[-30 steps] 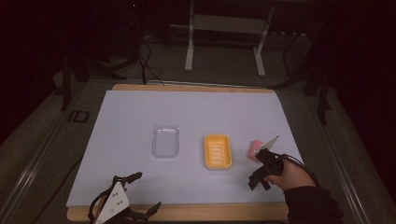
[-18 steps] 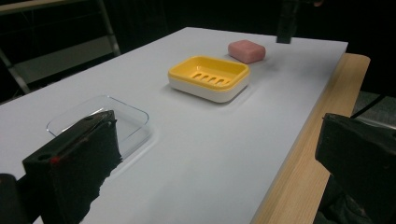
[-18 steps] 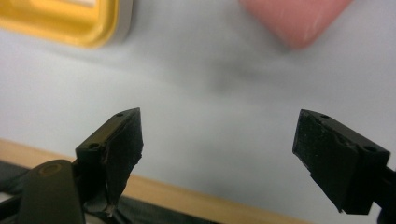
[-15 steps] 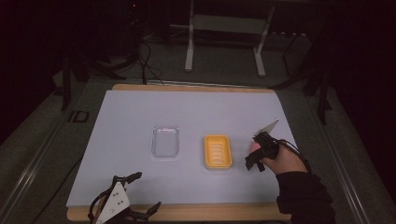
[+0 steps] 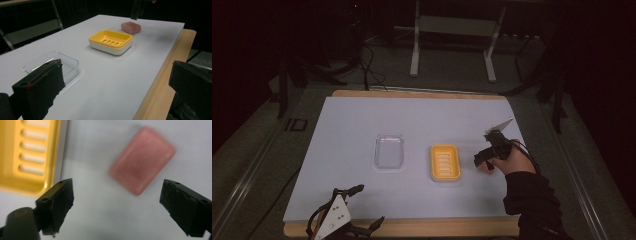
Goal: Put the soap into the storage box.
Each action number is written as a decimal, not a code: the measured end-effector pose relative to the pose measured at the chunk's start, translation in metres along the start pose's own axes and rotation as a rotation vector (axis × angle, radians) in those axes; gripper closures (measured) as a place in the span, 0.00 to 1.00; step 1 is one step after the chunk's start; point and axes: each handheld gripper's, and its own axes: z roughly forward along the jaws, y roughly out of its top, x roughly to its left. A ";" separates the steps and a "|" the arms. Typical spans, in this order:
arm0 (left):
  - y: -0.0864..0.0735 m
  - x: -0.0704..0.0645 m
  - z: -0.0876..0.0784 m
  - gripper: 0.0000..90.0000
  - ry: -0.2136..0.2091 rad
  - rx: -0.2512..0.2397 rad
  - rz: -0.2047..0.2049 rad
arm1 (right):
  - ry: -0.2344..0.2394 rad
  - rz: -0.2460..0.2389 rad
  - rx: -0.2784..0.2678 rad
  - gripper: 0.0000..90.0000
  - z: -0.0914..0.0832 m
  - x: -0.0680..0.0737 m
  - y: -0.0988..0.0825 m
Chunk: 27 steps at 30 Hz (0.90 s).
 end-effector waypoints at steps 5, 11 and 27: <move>0.000 0.000 0.000 0.00 -0.001 -0.004 -0.002 | -0.017 0.053 -0.042 0.12 0.002 -0.002 0.009; 0.000 0.000 0.000 0.00 -0.003 -0.004 -0.003 | -0.036 0.102 -0.028 0.14 0.008 -0.006 0.017; 0.000 0.000 -0.001 0.00 -0.009 -0.006 -0.005 | -0.080 0.238 0.026 0.30 0.033 -0.020 0.027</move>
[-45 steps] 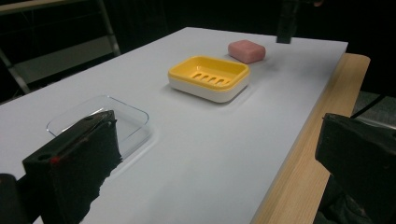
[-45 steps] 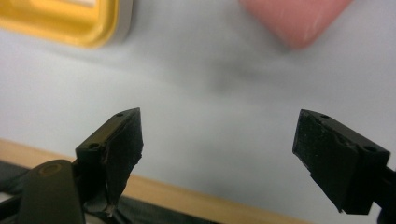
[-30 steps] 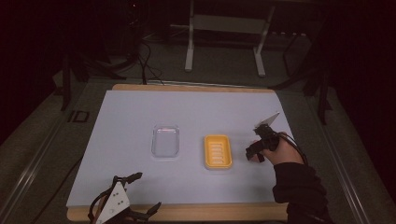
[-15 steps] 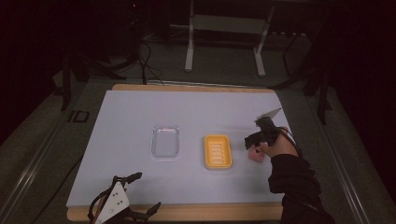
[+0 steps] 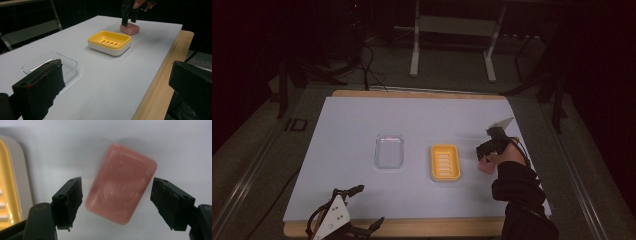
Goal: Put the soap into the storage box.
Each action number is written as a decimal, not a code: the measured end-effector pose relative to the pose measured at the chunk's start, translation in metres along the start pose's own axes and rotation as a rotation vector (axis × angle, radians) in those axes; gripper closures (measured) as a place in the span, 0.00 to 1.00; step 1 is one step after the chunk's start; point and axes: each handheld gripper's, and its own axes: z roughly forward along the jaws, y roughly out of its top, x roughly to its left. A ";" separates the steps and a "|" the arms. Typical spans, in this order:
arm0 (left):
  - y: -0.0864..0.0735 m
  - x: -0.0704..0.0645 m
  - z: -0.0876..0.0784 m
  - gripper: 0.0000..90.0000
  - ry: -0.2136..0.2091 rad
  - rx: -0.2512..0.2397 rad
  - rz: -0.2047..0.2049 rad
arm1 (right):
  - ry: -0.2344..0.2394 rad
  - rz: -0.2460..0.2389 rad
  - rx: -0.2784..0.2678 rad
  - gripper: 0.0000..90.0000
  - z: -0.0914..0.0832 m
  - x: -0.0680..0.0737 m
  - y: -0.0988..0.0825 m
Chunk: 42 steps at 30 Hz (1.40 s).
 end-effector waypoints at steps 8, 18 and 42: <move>0.000 0.000 0.000 0.00 -0.001 0.003 0.004 | -0.028 0.061 -0.043 0.38 0.009 0.000 0.002; 0.000 -0.001 0.000 0.00 -0.004 0.001 0.004 | -0.053 0.031 -0.003 0.40 0.020 0.005 0.000; 0.000 -0.001 0.001 0.00 -0.007 0.005 0.006 | -0.064 -0.009 0.009 0.42 -0.005 0.018 0.008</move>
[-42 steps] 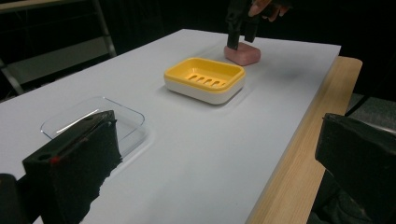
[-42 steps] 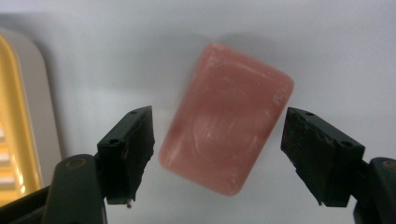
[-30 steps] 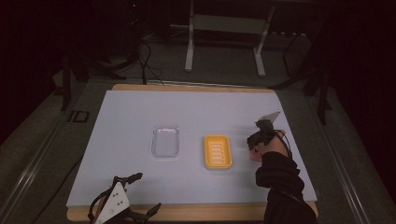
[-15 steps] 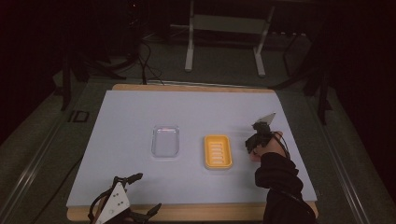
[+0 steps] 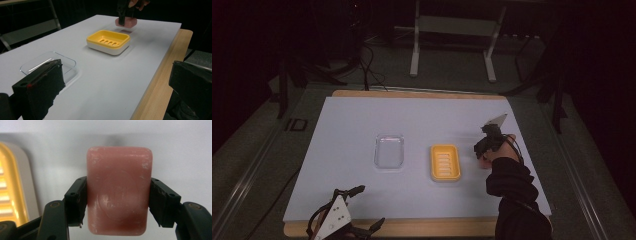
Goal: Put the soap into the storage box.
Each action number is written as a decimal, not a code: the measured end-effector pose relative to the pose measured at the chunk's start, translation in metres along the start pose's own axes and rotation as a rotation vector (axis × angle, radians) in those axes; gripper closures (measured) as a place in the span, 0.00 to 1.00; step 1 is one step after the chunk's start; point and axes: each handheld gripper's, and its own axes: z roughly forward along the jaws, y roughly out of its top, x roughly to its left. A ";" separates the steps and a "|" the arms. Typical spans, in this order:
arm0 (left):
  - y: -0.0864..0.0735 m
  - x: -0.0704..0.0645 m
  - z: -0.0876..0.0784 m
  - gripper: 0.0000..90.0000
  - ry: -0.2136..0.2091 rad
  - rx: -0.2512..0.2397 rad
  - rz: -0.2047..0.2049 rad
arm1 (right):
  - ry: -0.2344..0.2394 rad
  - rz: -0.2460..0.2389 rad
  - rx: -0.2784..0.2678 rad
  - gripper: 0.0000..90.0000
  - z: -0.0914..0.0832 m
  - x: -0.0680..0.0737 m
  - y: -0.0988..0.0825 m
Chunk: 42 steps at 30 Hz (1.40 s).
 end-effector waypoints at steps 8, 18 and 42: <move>0.000 0.000 0.000 0.00 0.000 -0.001 -0.001 | -0.034 -0.021 0.012 0.42 -0.014 0.007 0.002; 0.000 0.000 0.000 0.00 0.002 -0.004 -0.002 | -0.018 -0.043 0.002 0.42 -0.026 0.022 0.001; 0.001 0.000 -0.002 0.00 0.004 -0.009 0.001 | 0.082 -0.145 -0.012 0.42 -0.033 0.120 -0.015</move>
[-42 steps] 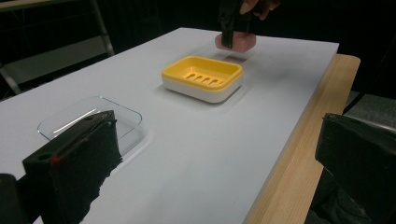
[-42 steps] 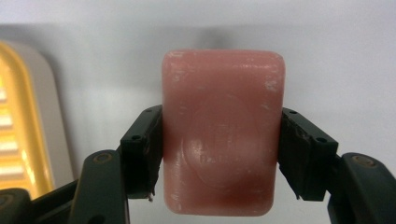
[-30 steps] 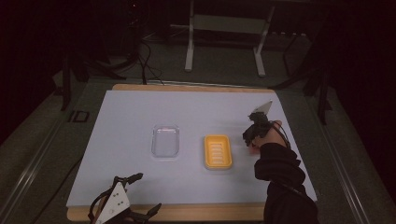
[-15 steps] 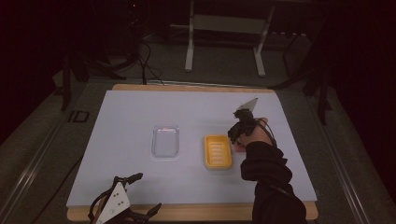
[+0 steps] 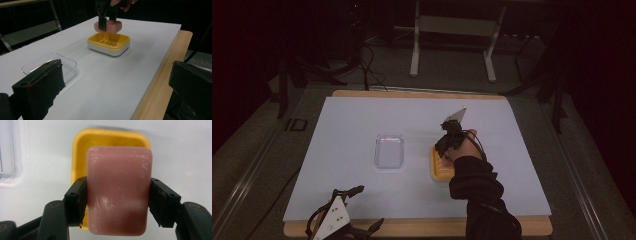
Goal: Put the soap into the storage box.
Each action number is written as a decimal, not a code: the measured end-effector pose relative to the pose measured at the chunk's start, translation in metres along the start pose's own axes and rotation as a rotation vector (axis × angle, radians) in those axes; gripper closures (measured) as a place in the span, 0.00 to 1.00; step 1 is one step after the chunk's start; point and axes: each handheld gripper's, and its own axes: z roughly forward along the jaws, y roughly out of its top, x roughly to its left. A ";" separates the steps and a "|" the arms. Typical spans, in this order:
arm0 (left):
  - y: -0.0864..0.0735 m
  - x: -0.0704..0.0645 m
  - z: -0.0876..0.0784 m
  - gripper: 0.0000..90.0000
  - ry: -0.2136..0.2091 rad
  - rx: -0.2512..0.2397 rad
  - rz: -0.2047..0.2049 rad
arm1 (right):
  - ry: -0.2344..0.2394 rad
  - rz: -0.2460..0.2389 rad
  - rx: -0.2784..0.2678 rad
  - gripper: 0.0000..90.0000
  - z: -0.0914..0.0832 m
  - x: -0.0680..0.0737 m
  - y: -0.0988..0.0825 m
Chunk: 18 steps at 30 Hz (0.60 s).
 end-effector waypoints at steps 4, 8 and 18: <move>0.000 0.000 0.000 0.00 0.000 -0.001 -0.001 | 0.021 0.022 0.009 0.42 0.012 0.002 -0.003; 0.000 0.000 0.000 0.00 0.000 -0.001 0.000 | 0.017 0.018 0.017 0.42 0.022 0.005 -0.006; 0.000 -0.001 -0.001 0.00 -0.001 -0.005 0.001 | -0.013 0.007 0.030 0.41 0.041 0.012 -0.008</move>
